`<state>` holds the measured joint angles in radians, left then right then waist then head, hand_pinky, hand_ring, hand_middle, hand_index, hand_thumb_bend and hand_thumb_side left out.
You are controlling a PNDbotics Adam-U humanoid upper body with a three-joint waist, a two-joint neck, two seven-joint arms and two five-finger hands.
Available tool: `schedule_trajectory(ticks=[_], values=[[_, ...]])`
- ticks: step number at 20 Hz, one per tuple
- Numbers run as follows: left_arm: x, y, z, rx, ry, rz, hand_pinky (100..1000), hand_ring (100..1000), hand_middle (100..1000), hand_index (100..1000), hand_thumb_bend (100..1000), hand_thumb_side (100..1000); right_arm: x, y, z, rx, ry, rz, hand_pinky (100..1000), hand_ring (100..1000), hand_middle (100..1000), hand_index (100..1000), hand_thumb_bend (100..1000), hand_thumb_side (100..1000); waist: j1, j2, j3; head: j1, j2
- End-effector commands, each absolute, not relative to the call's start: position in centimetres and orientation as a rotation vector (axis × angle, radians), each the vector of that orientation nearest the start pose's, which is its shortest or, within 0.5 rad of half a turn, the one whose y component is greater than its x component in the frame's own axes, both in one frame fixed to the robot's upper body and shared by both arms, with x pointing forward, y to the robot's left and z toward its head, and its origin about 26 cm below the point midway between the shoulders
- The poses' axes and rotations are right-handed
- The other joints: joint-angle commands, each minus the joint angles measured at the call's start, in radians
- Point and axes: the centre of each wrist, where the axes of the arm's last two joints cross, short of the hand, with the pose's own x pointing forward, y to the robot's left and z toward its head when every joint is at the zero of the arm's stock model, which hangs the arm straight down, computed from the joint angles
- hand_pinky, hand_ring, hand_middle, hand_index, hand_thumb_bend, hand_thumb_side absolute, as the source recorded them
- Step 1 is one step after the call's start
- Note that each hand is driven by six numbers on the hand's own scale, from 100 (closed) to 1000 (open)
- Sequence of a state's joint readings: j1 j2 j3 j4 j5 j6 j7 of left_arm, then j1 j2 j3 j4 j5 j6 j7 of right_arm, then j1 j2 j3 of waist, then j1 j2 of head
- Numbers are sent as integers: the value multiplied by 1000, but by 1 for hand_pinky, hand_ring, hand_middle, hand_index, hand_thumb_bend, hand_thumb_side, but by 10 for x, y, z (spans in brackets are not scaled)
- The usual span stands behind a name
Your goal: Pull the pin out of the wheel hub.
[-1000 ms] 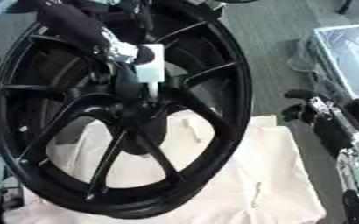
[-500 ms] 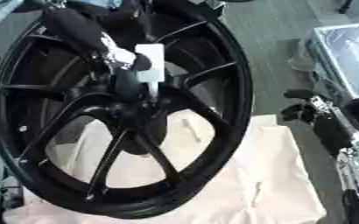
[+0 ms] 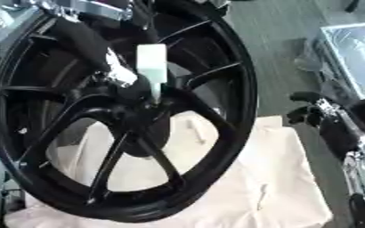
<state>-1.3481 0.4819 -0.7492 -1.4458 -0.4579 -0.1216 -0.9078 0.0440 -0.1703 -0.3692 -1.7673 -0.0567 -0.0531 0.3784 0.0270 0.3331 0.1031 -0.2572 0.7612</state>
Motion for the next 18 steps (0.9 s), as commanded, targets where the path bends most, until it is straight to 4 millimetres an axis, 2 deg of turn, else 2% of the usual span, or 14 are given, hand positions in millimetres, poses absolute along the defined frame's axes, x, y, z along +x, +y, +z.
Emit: schedule_trajectory(ticks=[1, 12, 16, 18], values=[[373, 62, 358, -742, 1567, 2835, 972, 917, 834, 873, 466, 773, 244, -378, 59, -165, -1783, 196, 608, 615, 763, 778, 100, 804, -3, -16, -2, 3, -12], [372, 57, 356, -717, 1581, 2838, 964, 901, 805, 829, 364, 680, 244, -378, 58, -164, -1777, 196, 609, 615, 764, 779, 100, 810, -4, -16, -5, 5, -12], [372, 53, 354, -709, 1582, 2843, 958, 892, 788, 776, 318, 613, 245, -378, 58, -162, -1777, 198, 609, 616, 765, 779, 100, 810, -4, -16, -7, 7, -13], [372, 52, 353, -709, 1581, 2846, 958, 892, 789, 783, 298, 629, 244, -378, 57, -163, -1776, 197, 610, 616, 765, 779, 100, 808, -5, -16, -7, 8, -12]])
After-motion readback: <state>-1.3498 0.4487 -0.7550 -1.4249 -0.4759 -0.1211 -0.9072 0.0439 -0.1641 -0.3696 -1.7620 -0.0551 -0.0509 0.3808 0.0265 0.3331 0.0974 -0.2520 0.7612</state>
